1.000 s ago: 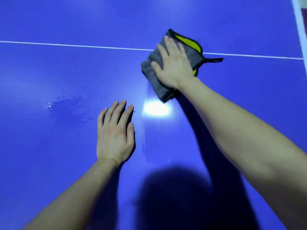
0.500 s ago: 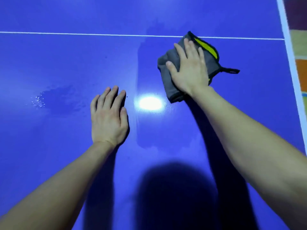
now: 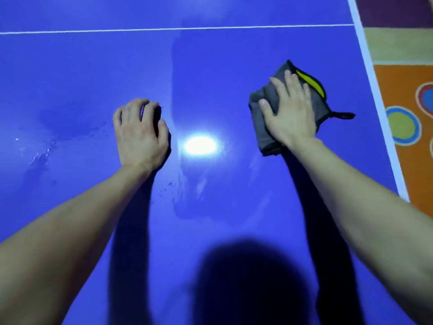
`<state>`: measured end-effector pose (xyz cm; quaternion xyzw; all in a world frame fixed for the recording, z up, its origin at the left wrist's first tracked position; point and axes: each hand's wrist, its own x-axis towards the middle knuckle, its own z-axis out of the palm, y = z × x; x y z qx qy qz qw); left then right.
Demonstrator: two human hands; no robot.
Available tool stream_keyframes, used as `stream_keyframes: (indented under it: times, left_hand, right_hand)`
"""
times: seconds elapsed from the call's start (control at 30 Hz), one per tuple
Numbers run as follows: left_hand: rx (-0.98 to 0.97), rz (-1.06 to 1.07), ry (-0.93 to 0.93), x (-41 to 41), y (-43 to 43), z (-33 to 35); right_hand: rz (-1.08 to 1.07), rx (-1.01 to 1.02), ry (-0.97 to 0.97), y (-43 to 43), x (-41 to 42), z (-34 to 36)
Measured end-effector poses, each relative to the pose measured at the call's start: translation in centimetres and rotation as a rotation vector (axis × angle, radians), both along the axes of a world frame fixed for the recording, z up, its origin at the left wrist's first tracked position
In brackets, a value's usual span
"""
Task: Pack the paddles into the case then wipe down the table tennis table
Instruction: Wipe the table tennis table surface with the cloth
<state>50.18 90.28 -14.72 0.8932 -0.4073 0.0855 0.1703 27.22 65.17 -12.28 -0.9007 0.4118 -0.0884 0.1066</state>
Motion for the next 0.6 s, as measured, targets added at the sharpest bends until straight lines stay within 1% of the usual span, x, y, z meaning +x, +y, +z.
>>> stream_keyframes:
  times: [0.03,0.07,0.1,0.17,0.2,0.23,0.27,0.3,0.33,0.4,0.43,0.47,0.5,0.53,0.57,0.6]
  left_hand:
    - [-0.001,-0.005,-0.018,-0.1,0.1,0.0]
    - [0.004,-0.016,-0.022,-0.2,0.2,0.0]
    - [0.009,-0.030,-0.015,-0.3,0.4,0.1]
    - [0.025,-0.073,0.019,-0.4,1.2,0.5]
    - [0.042,-0.104,0.027,-0.7,1.8,0.7]
    - [0.061,-0.135,0.033,-1.4,2.8,1.0]
    - [0.074,-0.161,0.037,-2.2,4.0,1.3]
    - [0.080,-0.174,0.049,-3.2,5.4,1.7]
    - [0.085,-0.172,0.064,-4.2,7.0,1.9]
    - [0.096,-0.131,0.104,-6.5,10.3,2.1]
    - [0.101,-0.101,0.126,-7.9,11.9,2.2]
    - [0.104,-0.071,0.144,-9.2,13.3,2.1]
    - [0.103,-0.037,0.158,-10.5,14.6,2.2]
    - [0.099,0.001,0.171,-11.7,15.7,2.2]
    - [0.093,0.035,0.185,-12.9,16.6,2.3]
    - [0.089,0.058,0.191,-14.1,17.4,2.3]
  right_hand:
    - [0.014,-0.009,-0.035,3.0,0.0,-0.2]
    - [0.091,-0.013,-0.073,7.4,-0.5,-0.2]
    - [0.232,0.007,-0.090,12.5,-1.4,0.0]
    - [0.658,0.105,-0.024,21.5,-4.4,-0.1]
    - [0.863,0.124,0.009,23.6,-5.8,0.0]
    - [1.006,0.139,0.017,23.4,-6.6,0.0]
    - [1.048,0.132,0.009,21.5,-6.6,-0.3]
    - [0.979,0.100,-0.010,18.4,-5.9,-0.5]
    - [0.825,0.063,-0.028,14.6,-4.6,-0.5]
    - [0.431,0.016,-0.012,6.9,-1.9,0.1]
    - [0.270,-0.001,0.004,4.4,-0.8,0.4]
    - [0.161,-0.011,0.009,3.6,-0.1,0.3]
    - [0.115,0.009,-0.008,4.7,0.1,0.0]
    - [0.123,0.021,-0.035,7.6,-0.3,-0.2]
    - [0.189,0.018,-0.058,11.8,-1.3,-0.3]
    - [0.303,0.028,-0.081,16.7,-2.9,-0.1]
